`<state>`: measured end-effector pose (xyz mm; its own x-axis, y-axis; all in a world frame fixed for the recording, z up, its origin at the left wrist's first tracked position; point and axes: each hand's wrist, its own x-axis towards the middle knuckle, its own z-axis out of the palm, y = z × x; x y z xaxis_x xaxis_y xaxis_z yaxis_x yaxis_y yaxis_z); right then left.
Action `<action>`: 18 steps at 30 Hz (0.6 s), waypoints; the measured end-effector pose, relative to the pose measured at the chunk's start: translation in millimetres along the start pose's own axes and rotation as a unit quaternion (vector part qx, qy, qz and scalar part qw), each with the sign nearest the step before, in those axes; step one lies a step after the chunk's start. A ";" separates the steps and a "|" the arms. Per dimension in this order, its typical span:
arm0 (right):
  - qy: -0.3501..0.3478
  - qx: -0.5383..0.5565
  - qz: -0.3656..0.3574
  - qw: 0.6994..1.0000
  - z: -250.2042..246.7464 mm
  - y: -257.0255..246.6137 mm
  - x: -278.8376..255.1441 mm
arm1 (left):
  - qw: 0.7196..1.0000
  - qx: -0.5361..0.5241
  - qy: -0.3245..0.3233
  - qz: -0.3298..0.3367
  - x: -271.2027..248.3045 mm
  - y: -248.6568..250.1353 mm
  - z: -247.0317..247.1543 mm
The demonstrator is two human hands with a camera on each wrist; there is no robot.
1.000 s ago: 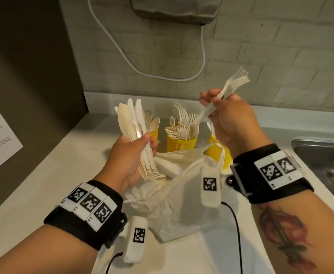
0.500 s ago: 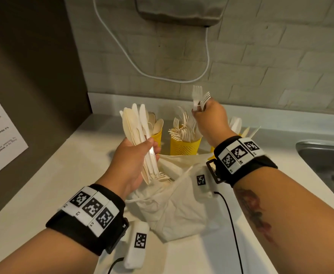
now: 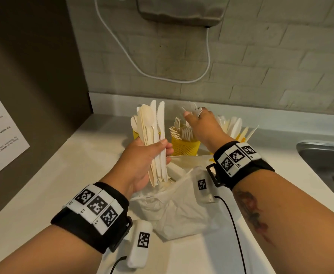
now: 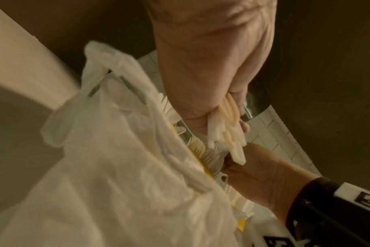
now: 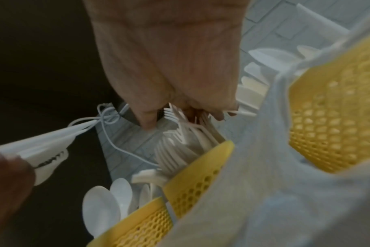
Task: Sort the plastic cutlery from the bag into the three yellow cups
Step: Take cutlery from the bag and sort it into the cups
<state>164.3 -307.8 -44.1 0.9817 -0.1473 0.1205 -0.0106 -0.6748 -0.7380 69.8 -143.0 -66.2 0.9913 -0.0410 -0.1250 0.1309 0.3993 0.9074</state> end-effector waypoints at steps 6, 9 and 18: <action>0.008 0.004 -0.018 1.000 -16.9 -11.1 -20.3 | 0.998 -0.032 -0.052 -0.007 0.4 0.5 2.7; 0.083 0.060 -0.054 0.993 -27.2 -17.5 -43.3 | 0.997 -0.038 -0.070 -0.006 0.9 -0.4 6.3; -0.145 0.292 0.020 0.945 -7.0 -15.0 -94.3 | 0.990 0.055 -0.131 0.019 -0.9 -7.6 19.7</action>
<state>70.6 -288.8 -39.8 0.9945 0.0976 -0.0393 -0.0248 -0.1453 -0.9891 68.2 -164.0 -65.1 0.9631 -0.2692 0.0047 0.0800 0.3028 0.9497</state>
